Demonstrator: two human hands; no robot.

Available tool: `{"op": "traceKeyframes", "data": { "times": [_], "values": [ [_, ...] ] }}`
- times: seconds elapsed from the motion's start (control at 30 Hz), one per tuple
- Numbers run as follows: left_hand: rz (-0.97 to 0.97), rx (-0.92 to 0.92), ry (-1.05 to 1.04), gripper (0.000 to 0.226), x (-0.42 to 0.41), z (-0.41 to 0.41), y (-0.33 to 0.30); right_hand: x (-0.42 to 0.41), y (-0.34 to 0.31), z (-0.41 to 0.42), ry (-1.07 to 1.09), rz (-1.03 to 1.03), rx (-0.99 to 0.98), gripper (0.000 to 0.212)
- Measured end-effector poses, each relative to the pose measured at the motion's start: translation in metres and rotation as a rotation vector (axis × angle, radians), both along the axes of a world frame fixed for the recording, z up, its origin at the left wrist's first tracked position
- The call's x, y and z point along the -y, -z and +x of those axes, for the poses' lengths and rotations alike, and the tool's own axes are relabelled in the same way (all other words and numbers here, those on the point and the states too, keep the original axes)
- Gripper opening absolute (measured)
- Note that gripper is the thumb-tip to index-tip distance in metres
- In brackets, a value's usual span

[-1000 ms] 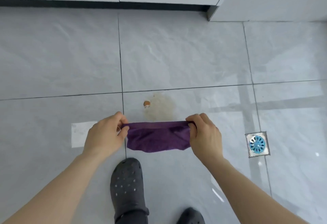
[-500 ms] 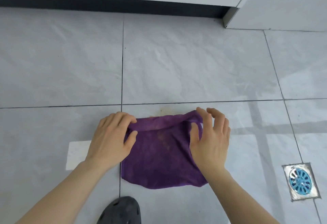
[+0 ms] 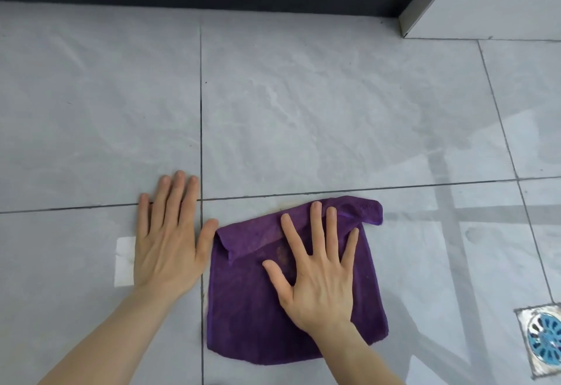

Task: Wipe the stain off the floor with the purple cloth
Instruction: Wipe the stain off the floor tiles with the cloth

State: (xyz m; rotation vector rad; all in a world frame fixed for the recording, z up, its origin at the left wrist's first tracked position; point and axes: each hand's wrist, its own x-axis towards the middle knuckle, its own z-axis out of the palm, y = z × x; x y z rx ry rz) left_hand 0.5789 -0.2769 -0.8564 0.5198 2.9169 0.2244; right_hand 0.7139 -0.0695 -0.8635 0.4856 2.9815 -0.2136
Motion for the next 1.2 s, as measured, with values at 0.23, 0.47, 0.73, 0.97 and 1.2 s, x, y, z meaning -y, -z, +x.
{"op": "traceKeyframes", "data": {
  "times": [0.23, 0.47, 0.73, 0.97, 1.2],
  "values": [
    [-0.021, -0.022, 0.006, 0.072, 0.003, -0.002, 0.01, -0.009, 0.003, -0.009, 0.017, -0.033, -0.034, 0.059],
    [-0.01, -0.037, 0.002, 0.074, 0.002, -0.003, 0.009, -0.045, 0.004, -0.074, -0.039, -0.037, -0.098, 0.053],
    [-0.017, -0.009, 0.0, 0.073, 0.001, -0.003, 0.006, -0.067, 0.0, -0.124, -0.056, -0.137, -0.169, 0.046],
    [0.014, -0.008, 0.0, 0.072, 0.0, -0.003, 0.004, -0.029, -0.05, -0.129, 0.346, -0.721, -0.4, 0.033],
    [0.044, -0.011, -0.009, 0.069, 0.0, -0.002, 0.003, 0.028, -0.047, -0.047, 0.035, -0.446, -0.407, 0.034]
  ]
}}
